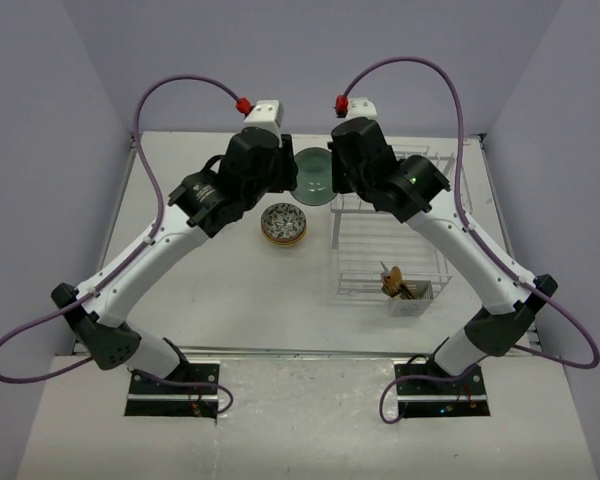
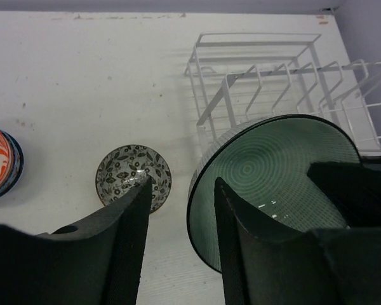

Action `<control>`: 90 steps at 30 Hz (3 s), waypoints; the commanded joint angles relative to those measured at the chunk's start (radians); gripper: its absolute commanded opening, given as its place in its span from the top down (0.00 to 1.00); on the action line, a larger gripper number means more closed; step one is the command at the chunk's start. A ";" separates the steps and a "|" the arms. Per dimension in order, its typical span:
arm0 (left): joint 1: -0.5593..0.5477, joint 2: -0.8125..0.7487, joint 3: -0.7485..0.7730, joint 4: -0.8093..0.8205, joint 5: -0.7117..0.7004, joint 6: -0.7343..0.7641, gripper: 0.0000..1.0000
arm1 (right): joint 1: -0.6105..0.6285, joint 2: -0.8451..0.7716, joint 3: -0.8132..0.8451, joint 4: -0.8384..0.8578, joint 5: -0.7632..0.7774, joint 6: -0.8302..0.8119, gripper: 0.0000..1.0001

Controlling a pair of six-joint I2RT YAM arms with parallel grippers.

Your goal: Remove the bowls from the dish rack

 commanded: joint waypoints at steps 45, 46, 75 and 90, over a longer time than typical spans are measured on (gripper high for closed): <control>0.333 0.336 -0.250 0.120 0.406 0.030 1.00 | -0.015 -0.599 -0.541 0.213 -0.295 -0.058 0.31; 0.333 0.338 -0.254 0.121 0.406 0.030 1.00 | -0.015 -0.598 -0.545 0.214 -0.295 -0.058 0.31; 0.335 0.238 -0.352 0.118 0.348 0.047 0.78 | -0.015 -0.572 -0.555 0.222 -0.304 -0.063 0.31; 0.341 0.176 -0.423 0.141 0.318 0.041 0.84 | -0.015 -0.570 -0.555 0.223 -0.294 -0.061 0.33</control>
